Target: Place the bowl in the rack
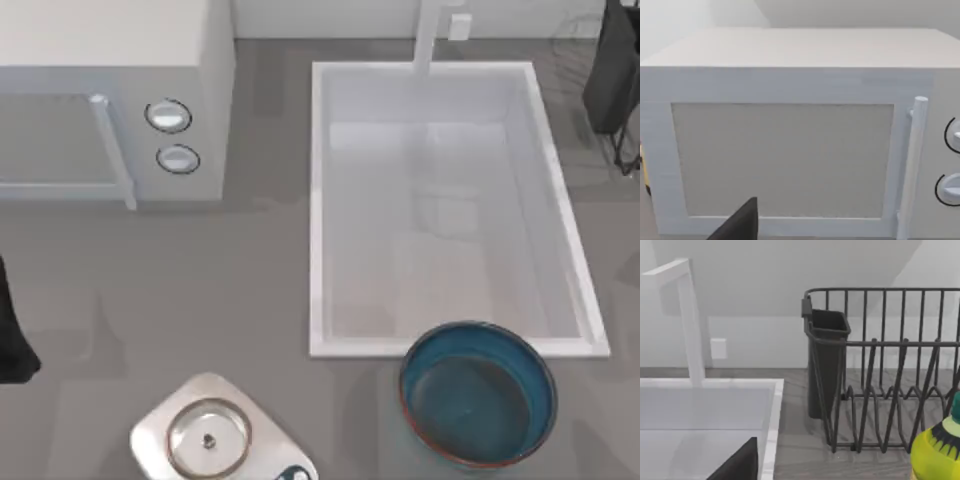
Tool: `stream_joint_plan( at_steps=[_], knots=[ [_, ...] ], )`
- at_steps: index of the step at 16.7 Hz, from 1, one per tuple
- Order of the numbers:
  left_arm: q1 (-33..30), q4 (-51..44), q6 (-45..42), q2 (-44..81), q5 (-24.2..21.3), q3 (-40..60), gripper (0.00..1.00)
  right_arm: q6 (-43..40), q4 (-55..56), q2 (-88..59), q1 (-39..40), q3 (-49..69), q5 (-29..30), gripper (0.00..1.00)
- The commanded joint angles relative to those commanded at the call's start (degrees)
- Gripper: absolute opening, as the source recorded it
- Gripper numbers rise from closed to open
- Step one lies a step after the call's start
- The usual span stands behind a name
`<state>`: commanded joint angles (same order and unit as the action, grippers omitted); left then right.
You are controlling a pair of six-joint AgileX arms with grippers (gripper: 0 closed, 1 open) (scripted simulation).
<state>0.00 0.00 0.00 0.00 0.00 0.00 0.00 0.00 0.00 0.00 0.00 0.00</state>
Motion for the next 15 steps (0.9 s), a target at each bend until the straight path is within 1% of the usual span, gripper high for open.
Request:
stream_joint_plan(
  at_steps=[4,7,11,15],
  knots=[
    [0.00,0.00,0.00,0.00,0.00,0.00,1.00,0.92,-1.92,-1.96,0.88,1.89,0.12,1.00],
    [0.00,0.00,0.00,0.00,0.00,0.00,1.00,4.16,-8.89,-9.32,4.06,8.95,0.32,1.00],
    [0.00,0.00,0.00,0.00,0.00,0.00,1.00,11.01,-23.96,-27.71,10.69,24.12,0.24,1.00],
    [0.00,0.00,0.00,0.00,0.00,0.00,1.00,18.72,-41.63,-53.43,18.05,40.23,-0.20,1.00]
  ],
)
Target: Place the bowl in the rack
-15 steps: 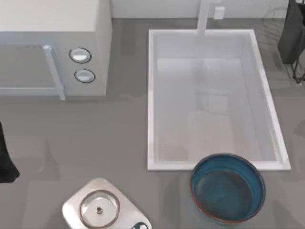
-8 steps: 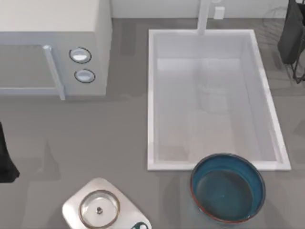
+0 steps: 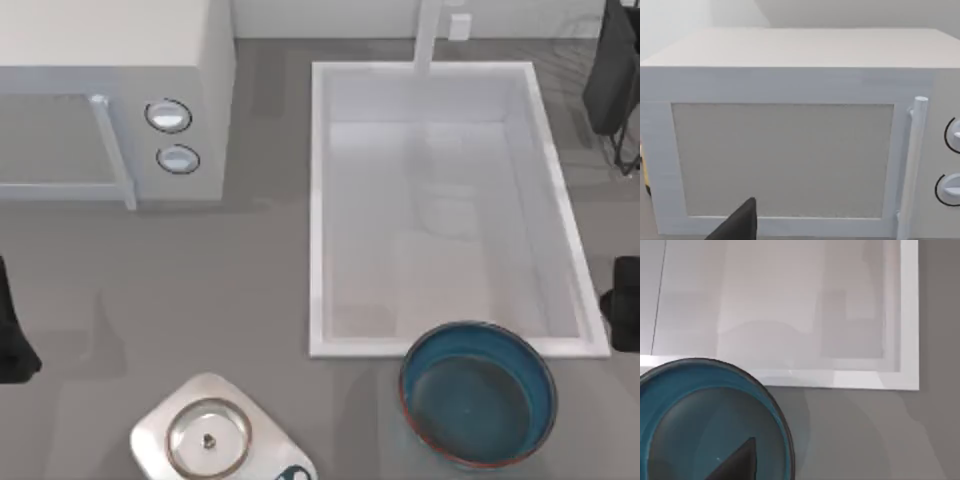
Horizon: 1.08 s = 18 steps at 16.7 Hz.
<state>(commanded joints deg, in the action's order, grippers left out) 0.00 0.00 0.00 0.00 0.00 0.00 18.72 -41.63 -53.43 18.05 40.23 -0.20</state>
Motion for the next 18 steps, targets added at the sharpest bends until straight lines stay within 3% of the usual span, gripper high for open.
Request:
stream_joint_plan(
  at_steps=[4,8,18],
  knots=[
    [0.00,0.00,0.00,0.00,0.00,0.00,1.00,6.59,-15.13,-21.21,6.53,14.31,-0.33,1.00],
    [0.00,0.00,0.00,0.00,0.00,0.00,1.00,10.77,-24.29,-32.89,10.83,24.11,-0.01,1.00],
    [0.00,0.00,0.00,0.00,0.00,0.00,1.00,11.66,-24.13,-35.98,11.72,24.72,0.20,1.00]
  ],
)
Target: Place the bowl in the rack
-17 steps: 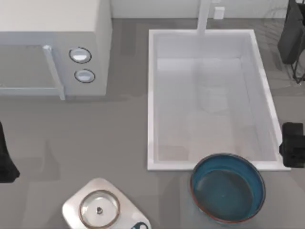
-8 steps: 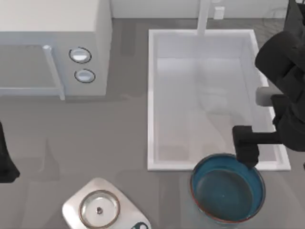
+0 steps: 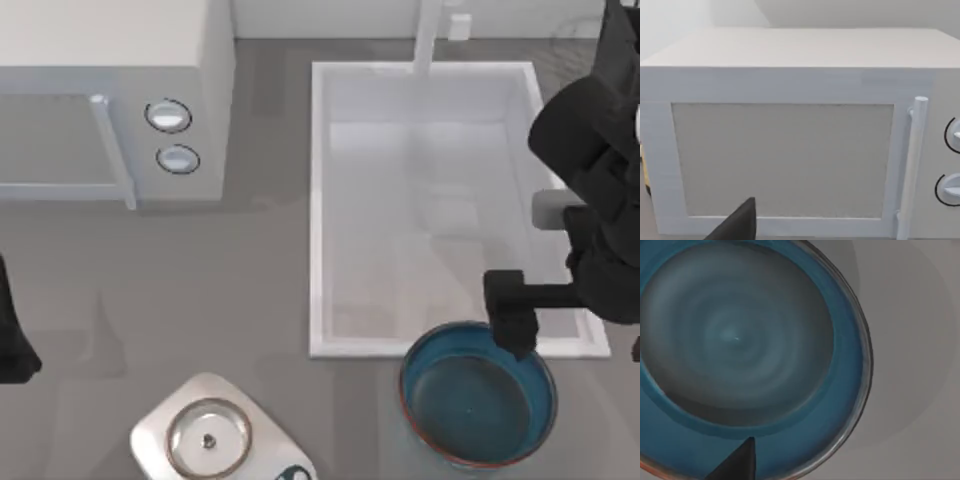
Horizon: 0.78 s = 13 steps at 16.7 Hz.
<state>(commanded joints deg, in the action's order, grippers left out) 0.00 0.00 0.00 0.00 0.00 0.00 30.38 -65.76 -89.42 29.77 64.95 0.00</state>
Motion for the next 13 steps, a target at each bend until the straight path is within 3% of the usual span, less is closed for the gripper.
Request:
stream_joint_plan(
  at_steps=[7,13],
  knots=[
    [0.00,0.00,0.00,0.00,0.00,0.00,1.00,0.34,18.50,-6.03,0.30,-11.76,0.02,1.00],
    [0.00,0.00,0.00,0.00,0.00,0.00,1.00,0.46,21.55,-7.24,0.39,-14.08,0.02,1.00]
  ],
)
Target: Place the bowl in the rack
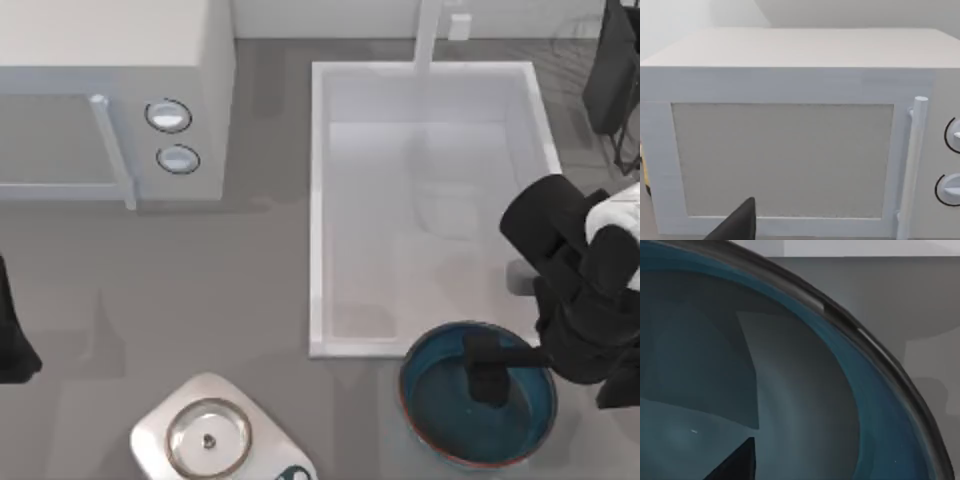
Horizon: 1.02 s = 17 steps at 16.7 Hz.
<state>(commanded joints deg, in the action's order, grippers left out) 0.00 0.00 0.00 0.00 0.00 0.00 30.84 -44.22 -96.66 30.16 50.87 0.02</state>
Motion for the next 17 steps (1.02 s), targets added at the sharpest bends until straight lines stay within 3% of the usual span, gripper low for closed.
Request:
stream_joint_plan(
  at_steps=[13,17],
  knots=[
    [0.00,0.00,0.00,0.00,0.00,0.00,1.00,0.00,0.00,0.00,0.00,0.00,0.00,0.02],
    [0.00,0.00,0.00,0.00,0.00,0.00,1.00,0.00,0.00,0.00,0.00,0.00,0.00,0.00]
  ],
)
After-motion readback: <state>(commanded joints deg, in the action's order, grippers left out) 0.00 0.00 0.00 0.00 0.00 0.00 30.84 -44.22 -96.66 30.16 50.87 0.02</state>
